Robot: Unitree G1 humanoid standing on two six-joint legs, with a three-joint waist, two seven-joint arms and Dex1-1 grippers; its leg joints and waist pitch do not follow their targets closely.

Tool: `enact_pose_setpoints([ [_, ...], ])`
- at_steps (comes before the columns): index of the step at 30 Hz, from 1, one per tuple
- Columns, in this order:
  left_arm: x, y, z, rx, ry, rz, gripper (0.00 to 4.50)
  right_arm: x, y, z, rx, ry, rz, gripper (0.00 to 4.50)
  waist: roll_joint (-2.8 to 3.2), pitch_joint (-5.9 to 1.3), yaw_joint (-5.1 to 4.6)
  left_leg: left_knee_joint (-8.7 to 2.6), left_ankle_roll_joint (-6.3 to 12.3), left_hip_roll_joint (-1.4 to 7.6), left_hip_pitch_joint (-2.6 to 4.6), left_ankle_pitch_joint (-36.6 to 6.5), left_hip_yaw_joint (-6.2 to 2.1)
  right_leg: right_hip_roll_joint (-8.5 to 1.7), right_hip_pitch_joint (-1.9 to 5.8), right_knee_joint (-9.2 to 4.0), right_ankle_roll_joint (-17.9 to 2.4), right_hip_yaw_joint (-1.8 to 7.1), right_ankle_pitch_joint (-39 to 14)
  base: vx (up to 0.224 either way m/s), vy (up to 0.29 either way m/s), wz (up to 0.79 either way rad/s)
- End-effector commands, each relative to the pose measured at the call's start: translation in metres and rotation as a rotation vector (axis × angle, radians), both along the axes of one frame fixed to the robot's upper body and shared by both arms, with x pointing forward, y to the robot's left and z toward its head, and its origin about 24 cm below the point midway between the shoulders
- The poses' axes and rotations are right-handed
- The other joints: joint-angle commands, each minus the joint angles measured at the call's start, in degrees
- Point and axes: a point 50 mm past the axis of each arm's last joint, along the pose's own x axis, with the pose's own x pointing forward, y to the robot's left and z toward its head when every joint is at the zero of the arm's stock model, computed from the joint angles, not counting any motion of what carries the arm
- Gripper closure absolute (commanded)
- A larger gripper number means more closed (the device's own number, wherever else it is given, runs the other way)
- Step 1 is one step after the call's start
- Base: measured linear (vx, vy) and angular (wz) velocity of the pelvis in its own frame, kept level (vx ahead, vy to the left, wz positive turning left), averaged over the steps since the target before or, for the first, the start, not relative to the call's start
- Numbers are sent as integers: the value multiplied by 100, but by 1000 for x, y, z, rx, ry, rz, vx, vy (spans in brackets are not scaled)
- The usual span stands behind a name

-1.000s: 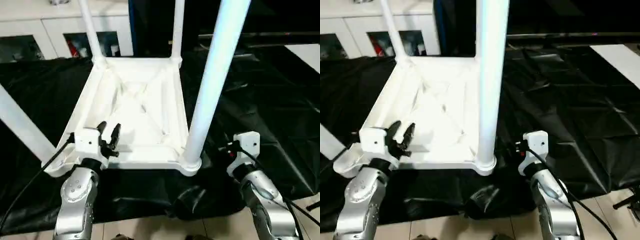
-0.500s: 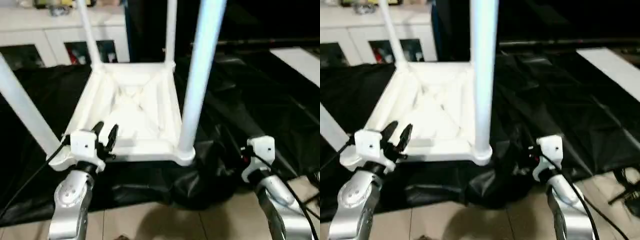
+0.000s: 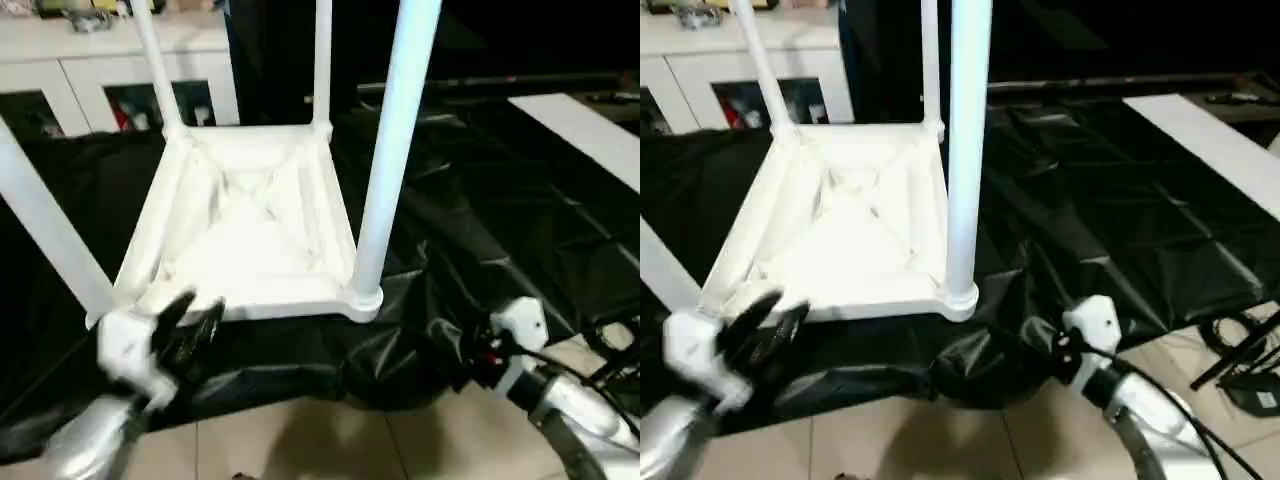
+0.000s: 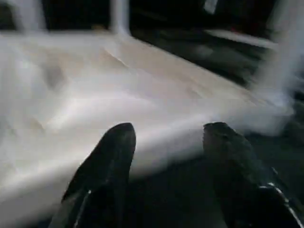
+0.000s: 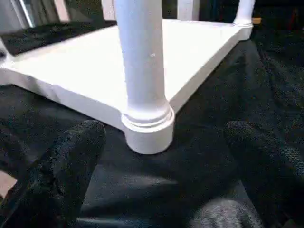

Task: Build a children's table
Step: Rotate leg to tighten

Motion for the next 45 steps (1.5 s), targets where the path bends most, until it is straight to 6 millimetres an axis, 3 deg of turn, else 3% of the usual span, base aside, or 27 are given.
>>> enact_pose_setpoints([
  [1,-1,6,9,-24,6,-49,158,1,5,9,19,-24,63,0,90,-40,-42,-836,-409,312,156,-4794,-149,-36,46,-592,-259,-129,-3379,0,0,0],
  [2,2,16,10,-22,10,-37,154,1,9,9,23,-21,89,0,133,-17,-6,-1030,-442,364,34,-5039,-92,69,197,-391,-291,-210,-3084,0,0,0],
  [3,4,25,10,-8,10,-11,150,2,14,9,25,-20,110,0,210,-110,387,-1497,-552,465,-495,-5267,149,173,745,776,-459,-62,-1510,-86,-33,18],
  [4,6,34,11,16,2,19,144,4,18,8,32,-18,130,0,-247,-172,516,-698,-459,196,277,-3222,494,-12,-132,120,32,473,-3871,-42,-131,31],
  [5,7,35,11,24,2,26,134,4,19,8,34,-17,132,0,-363,-111,381,503,-251,-36,761,-1774,164,-652,-789,-851,-104,581,-5626,-42,-131,31],
  [6,8,37,11,35,1,38,134,4,20,7,36,-15,136,0,-275,-100,380,654,-3,-123,546,-445,-119,-740,-676,-987,-196,869,-6157,55,-140,9],
  [7,13,45,4,131,21,121,123,7,23,5,30,-15,137,0,-217,-54,435,465,123,-115,-10,54,-417,-791,4,-718,-482,954,-5534,0,0,0],
  [8,13,45,2,141,22,133,123,8,24,4,29,-15,137,0,-199,-92,485,153,-10,43,97,-371,-372,-632,34,-571,-545,764,-4901,0,0,0],
  [9,13,45,1,147,29,142,115,8,25,3,27,-15,135,0,-146,-95,497,-292,-147,160,304,-1802,-258,1,-185,-240,-702,570,-3311,-53,7,19],
  [10,12,43,-3,159,50,159,107,10,26,2,20,-15,128,0,-138,-137,433,-406,-80,214,417,-2708,-195,18,-164,-177,-847,604,-2537,-118,-31,41],
  [11,11,43,-3,164,62,166,98,10,27,1,19,-14,126,0,-37,-181,412,-485,-82,266,414,-2748,-146,-26,-114,-200,-1016,638,-2013,-118,-31,41],
  [13,15,34,-1,146,36,172,90,11,27,0,5,-15,108,0,-40,-137,394,-597,-127,310,315,-2852,-124,-40,-32,-237,-946,630,-1966,-30,0,8],
  [16,36,12,2,109,-28,251,90,19,32,-7,-43,9,24,0,-71,-131,377,-599,-295,269,338,-3111,-121,-119,-48,-359,-711,638,-2598,0,0,0],
  [19,49,2,4,109,-70,289,90,24,38,-10,-66,-13,-25,0,-106,-176,326,-649,-294,248,193,-2689,-154,-142,102,-337,-557,609,-2285,-4,11,-6],
  [22,56,-9,3,95,-84,290,90,30,41,-11,-37,-21,-102,0,-116,-216,254,-610,-250,244,224,-2453,-117,-135,35,-341,-699,631,-1902,-4,11,-6],
  [25,55,-15,3,88,-92,285,90,32,41,-10,-42,-42,-119,0,-133,-221,173,-626,-254,240,159,-2585,-132,-132,78,-348,-661,598,-2153,0,0,0],
  [28,56,-16,2,95,-84,309,90,35,39,-9,-18,-25,-137,0,-137,-245,138,-567,-126,239,153,-2315,-91,-138,32,-364,-740,635,-2073,0,0,0],
  [32,56,-12,2,51,-81,362,90,36,41,-7,16,-17,-77,0,-134,-288,164,-515,36,249,159,-1963,-31,-107,4,-330,-934,645,-1629,26,-17,2],
  [33,50,-9,1,-15,-71,361,90,35,46,-6,17,-20,20,0,-217,-330,161,-493,143,261,103,-1672,-7,-97,38,-295,-1036,635,-1277,63,-35,4],
  [34,47,-8,1,-36,-66,352,90,34,47,-6,15,-13,56,0,-178,-349,186,-477,159,258,86,-1534,-18,-117,64,-236,-1119,633,-1105,58,-31,-2],
  [37,33,-8,-1,-58,-39,262,56,32,49,-7,11,22,159,0,-199,-371,191,-440,344,268,24,-971,4,-96,88,-172,-1236,622,-433,74,-24,-3],
  [38,29,-8,-1,-69,-21,229,56,33,48,-7,11,27,179,0,-203,-385,189,-419,388,272,24,-800,12,-92,93,-141,-1282,620,-178,91,-16,-4],
  [39,29,-8,-1,-69,-21,229,52,33,48,-7,11,27,179,0,-154,-390,192,-387,502,263,32,-457,29,-60,82,-90,-1424,609,401,75,-6,-5],
  [40,20,-8,-1,-78,16,167,41,35,46,-4,7,26,198,0,-238,-399,177,-374,524,256,31,-424,47,-48,99,-82,-1448,606,503,61,-4,-4],
  [41,20,-8,-1,-78,16,167,28,35,46,-4,7,26,198,0,-176,-419,219,-357,559,261,62,-291,46,-46,85,-51,-1509,607,727,61,-4,-4],
  [43,5,-5,0,-72,73,88,13,38,40,0,10,26,213,0,-235,-455,242,-320,648,253,56,20,50,-39,121,15,-1558,613,1201,59,-9,-2],
  [45,-2,-3,1,-61,95,59,8,39,37,2,15,29,221,0,-237,-384,221,-352,663,268,79,-260,92,-1,54,-42,-1535,599,943,26,-4,-1],
])
